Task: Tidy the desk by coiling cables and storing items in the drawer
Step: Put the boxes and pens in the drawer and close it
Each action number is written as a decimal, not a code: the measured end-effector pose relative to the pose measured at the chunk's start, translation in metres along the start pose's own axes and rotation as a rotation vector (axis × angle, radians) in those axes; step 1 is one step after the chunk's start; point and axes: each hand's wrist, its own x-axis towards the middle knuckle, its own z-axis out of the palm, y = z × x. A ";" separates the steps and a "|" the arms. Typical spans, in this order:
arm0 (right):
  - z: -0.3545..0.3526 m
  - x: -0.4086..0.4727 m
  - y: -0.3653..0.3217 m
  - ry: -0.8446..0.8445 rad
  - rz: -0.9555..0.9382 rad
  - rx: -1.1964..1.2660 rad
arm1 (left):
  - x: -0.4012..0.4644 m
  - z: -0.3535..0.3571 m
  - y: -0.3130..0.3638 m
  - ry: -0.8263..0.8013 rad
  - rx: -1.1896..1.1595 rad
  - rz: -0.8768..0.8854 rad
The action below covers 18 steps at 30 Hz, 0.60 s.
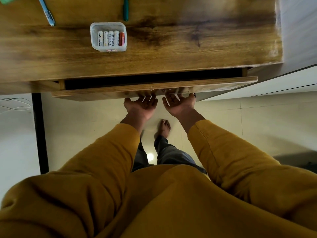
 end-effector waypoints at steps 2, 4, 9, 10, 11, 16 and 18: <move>-0.004 -0.002 0.001 0.002 -0.002 -0.005 | -0.001 -0.005 -0.001 -0.005 0.009 -0.002; -0.006 -0.005 0.002 0.003 -0.005 -0.005 | -0.001 -0.010 -0.003 -0.007 0.010 0.001; -0.018 -0.009 0.006 -0.008 -0.011 -0.011 | -0.003 -0.021 -0.008 0.012 0.028 0.023; -0.020 -0.010 0.008 -0.009 -0.012 -0.010 | -0.003 -0.023 -0.009 0.019 0.032 0.029; -0.022 -0.011 0.009 -0.005 -0.015 -0.005 | -0.004 -0.026 -0.011 0.029 0.032 0.032; -0.031 -0.014 0.013 0.003 -0.009 -0.004 | -0.006 -0.037 -0.014 0.066 0.039 0.041; -0.036 -0.015 0.014 0.002 -0.006 -0.011 | -0.008 -0.042 -0.017 0.078 0.046 0.043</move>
